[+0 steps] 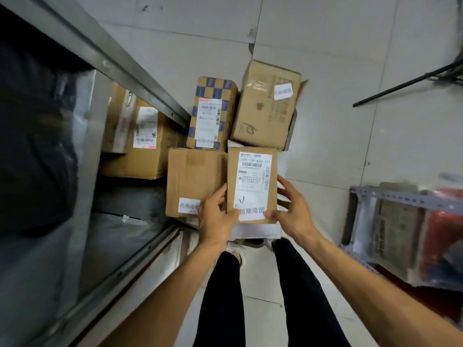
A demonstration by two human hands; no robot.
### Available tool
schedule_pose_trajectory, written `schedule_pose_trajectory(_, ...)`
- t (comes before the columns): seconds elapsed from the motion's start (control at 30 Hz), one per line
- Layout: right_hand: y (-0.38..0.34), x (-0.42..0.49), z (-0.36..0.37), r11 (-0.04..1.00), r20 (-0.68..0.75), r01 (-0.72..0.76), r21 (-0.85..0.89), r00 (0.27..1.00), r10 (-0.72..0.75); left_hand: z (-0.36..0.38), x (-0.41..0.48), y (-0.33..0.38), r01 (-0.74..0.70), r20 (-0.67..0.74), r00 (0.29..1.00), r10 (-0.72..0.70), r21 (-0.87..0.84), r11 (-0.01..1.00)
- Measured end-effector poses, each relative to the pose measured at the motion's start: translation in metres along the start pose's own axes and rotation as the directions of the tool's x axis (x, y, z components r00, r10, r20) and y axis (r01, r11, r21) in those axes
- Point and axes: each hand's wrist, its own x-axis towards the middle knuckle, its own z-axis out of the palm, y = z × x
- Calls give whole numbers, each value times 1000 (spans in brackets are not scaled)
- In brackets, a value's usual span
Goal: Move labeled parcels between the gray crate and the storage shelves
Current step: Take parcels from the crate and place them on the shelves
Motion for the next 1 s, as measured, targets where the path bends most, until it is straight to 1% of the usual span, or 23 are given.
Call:
schedule_pose_trajectory(0.07, 5, 16, 6, 1000, 10, -4, 21, 1000, 4, 3, 15, -8, -29, -44, 999, 30, 41, 999)
schedule_pose_trajectory(0.13, 11, 28, 11, 999, 11, -18, 50, 1000, 17, 5, 25, -13, -66, -50, 996, 71, 101, 993)
schedule_pose_trajectory(0.27, 23, 45, 13, 994, -9, -43, 99, 999, 44, 14, 38, -20, -106, 13, 994, 105, 216, 971)
schedule_pose_trajectory(0.33, 23, 52, 14, 991, -17, -46, 122, 999, 49, 19, 38, -17, -114, 42, 993, 107, 238, 965)
schedule_pose_trajectory(0.47, 18, 59, 19, 991, -9, -29, 131, 999, 30, 19, 36, -9, -130, 65, 991, 114, 371, 919)
schedule_pose_trajectory(0.57, 18, 58, 20, 996, 17, -10, 89, 1000, 9, 17, 38, -5, -92, 67, 995, 73, 370, 925)
schedule_pose_trajectory(0.67, 17, 56, 17, 998, 27, 0, 58, 1000, -1, 13, 40, 0, -94, 95, 993, 63, 377, 922)
schedule_pose_trajectory(0.77, 15, 54, 13, 1000, 37, -6, -28, 999, 7, 9, 42, 3, -102, 124, 991, 57, 394, 913)
schedule_pose_trajectory(0.83, 12, 52, 11, 991, 32, -21, -136, 999, 26, 5, 42, 4, -110, 131, 990, 61, 406, 907)
schedule_pose_trajectory(0.93, 4, 44, 3, 954, 40, -55, -296, 997, 70, -2, 37, 11, -132, 122, 989, 88, 420, 898)
schedule_pose_trajectory(1.0, -7, 35, -7, 912, 72, -52, -407, 993, 89, -9, 32, 21, -148, 127, 987, 101, 448, 882)
